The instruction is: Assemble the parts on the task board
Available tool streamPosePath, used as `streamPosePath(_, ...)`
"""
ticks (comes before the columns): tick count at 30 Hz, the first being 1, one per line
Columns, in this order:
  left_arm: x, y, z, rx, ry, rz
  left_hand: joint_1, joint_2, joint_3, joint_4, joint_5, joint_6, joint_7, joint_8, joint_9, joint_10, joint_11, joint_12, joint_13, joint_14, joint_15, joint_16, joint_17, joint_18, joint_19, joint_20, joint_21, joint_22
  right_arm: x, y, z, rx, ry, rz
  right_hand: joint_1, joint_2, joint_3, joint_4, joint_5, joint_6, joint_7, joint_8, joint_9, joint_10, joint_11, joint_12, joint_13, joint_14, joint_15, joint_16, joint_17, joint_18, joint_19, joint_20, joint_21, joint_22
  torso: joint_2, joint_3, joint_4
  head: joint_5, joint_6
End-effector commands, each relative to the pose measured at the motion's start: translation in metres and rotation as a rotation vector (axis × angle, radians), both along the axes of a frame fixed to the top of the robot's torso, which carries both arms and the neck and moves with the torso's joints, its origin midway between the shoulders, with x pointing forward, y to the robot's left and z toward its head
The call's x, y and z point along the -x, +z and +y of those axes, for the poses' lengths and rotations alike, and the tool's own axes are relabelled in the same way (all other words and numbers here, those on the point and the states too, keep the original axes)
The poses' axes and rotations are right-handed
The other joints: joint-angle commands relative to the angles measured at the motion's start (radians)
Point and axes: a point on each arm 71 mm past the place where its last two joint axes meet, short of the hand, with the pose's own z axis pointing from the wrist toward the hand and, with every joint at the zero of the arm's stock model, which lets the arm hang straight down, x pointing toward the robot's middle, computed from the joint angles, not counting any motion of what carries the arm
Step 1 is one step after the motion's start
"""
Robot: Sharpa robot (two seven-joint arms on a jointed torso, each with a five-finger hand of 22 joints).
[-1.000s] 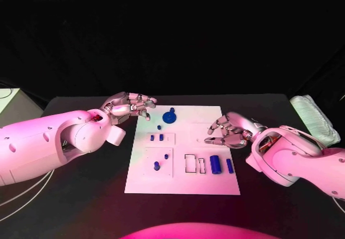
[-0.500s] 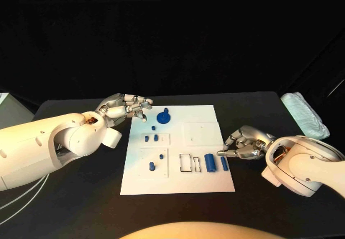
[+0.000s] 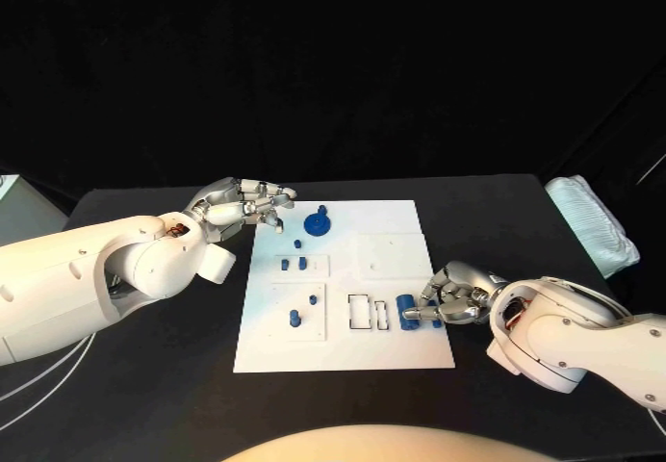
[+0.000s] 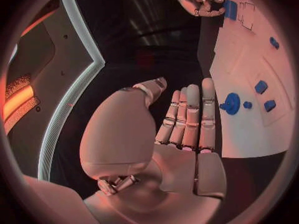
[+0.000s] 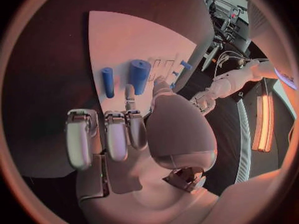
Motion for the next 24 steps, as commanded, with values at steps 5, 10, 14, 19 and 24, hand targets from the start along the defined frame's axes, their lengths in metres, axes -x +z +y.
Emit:
streamPosePath(5,0.001,0.001,-0.002,0.015,-0.019,-0.005,-0.004,0.004,0.0,0.005,-0.006,-0.007,-0.001,0.006,-0.002,-0.006,0.001,0.003,-0.001,0.003,0.001,-0.004,0.002,0.014,0.005,0.001,-0.004,-0.002,-0.003,-0.002,0.004,0.04,-0.01,-0.029,-0.008,0.0,-0.011,0.001,-0.003,0.001,0.0,-0.003,-0.001,0.045,-0.001,0.005,0.17,0.088,-0.002,0.009,0.173,-0.008,0.092,-0.004,0.013,0.24,0.0,-0.0006,-0.0017,0.002,-0.002)
streamPosePath(10,0.001,0.001,-0.002,0.014,-0.02,-0.003,-0.003,0.004,-0.003,0.007,-0.006,-0.007,-0.002,0.007,-0.002,-0.007,0.001,0.004,-0.001,0.003,0.001,-0.004,0.003,0.014,0.006,0.001,-0.007,-0.004,-0.005,-0.009,0.005,0.058,-0.021,0.002,-0.027,0.009,-0.03,0.004,-0.001,0.007,-0.002,0.002,0.0,0.044,-0.003,0.002,0.169,0.089,-0.003,0.01,0.176,-0.008,0.092,-0.004,0.015,0.241,0.001,-0.0004,-0.0003,0.002,-0.004)
streamPosePath(14,0.001,0.001,-0.002,0.014,-0.022,-0.002,-0.004,0.006,-0.004,0.01,-0.006,-0.007,-0.002,0.008,-0.002,-0.007,0.001,0.004,-0.001,0.003,0.001,-0.005,0.003,0.014,0.007,0.001,-0.008,-0.004,-0.008,-0.015,0.007,0.081,-0.026,0.032,-0.039,0.017,-0.038,0.003,-0.002,0.01,-0.003,0.004,0.001,0.043,-0.003,0.0,0.169,0.089,-0.004,0.011,0.178,-0.009,0.092,-0.004,0.019,0.243,0.001,-0.0007,0.0006,0.001,-0.003)
streamPosePath(19,0.001,0.001,-0.002,0.014,-0.024,0.0,-0.006,0.007,-0.006,0.013,-0.006,-0.007,-0.002,0.009,-0.002,-0.007,0.001,0.004,-0.001,0.003,0.001,-0.005,0.003,0.014,0.008,0.001,-0.009,-0.005,-0.01,-0.024,0.013,0.114,-0.02,0.06,-0.049,0.017,-0.046,0.003,-0.001,0.011,-0.004,0.006,0.001,0.042,-0.004,-0.002,0.168,0.089,-0.004,0.01,0.178,-0.01,0.093,-0.005,0.022,0.244,-0.001,-0.0013,-0.0014,0.003,-0.006)
streamPosePath(24,0.002,0.001,-0.002,0.014,-0.028,0.003,-0.007,0.008,-0.007,0.015,-0.006,-0.008,-0.002,0.009,-0.002,-0.008,0.001,0.004,-0.001,0.003,0.001,-0.005,0.004,0.014,0.008,0.001,-0.009,-0.006,-0.011,-0.031,0.018,0.143,-0.001,0.075,-0.029,0.029,-0.046,-0.002,-0.001,0.014,-0.005,0.009,0.002,0.044,-0.005,0.0,0.172,0.09,-0.005,0.012,0.183,-0.011,0.094,-0.005,0.028,0.246,-0.001,-0.0008,0.0015,0.002,-0.007)
